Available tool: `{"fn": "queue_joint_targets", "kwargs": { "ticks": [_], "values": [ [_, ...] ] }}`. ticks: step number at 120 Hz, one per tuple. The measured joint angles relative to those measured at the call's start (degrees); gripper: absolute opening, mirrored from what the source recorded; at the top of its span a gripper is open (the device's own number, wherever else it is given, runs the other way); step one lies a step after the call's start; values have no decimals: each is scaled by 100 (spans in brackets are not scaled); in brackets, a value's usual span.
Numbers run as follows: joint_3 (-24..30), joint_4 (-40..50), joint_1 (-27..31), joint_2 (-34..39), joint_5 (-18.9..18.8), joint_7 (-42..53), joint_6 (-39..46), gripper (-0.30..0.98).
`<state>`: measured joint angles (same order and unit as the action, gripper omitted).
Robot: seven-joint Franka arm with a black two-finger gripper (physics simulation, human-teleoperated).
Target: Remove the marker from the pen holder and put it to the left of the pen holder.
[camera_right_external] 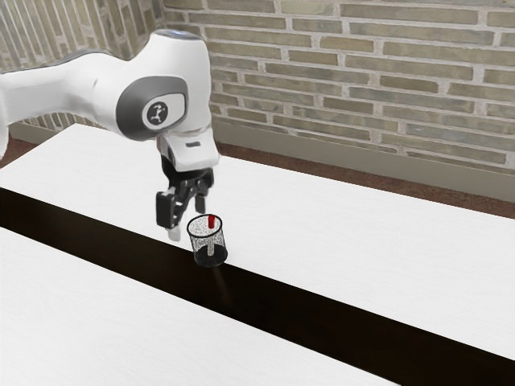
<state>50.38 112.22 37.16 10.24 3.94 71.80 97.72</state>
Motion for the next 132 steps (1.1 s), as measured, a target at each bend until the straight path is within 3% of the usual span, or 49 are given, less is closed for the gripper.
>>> {"fn": "queue_joint_targets", "kwargs": {
  "ticks": [5,11,17,22,27,30,36,39,42,50,61,76,88,132],
  "values": [
    [1199,166,1470,60,409,442,358,68],
    [2252,239,2769,257,869,970,721,68],
    [3741,167,4334,375,1303,1497,1023,69],
    [4454,120,4996,420,1561,1905,1224,69],
    [4798,80,5294,443,1746,2286,1387,69],
    [4791,68,5214,443,1826,2501,1471,69],
    [3982,107,4259,347,1937,2905,1612,68],
    [3771,126,4103,287,1981,3096,1670,68],
    [4079,127,4485,309,2020,3282,1722,69],
    [5544,37,6097,568,2157,3771,1833,69],
    [6186,-489,6809,1199,2512,4398,1936,68],
    [6327,-844,7460,1814,3214,5058,2020,69],
    [6329,-942,7909,2295,3512,5304,2058,69],
    [6170,-773,8145,2590,3683,5458,2097,67]
  ]
}}
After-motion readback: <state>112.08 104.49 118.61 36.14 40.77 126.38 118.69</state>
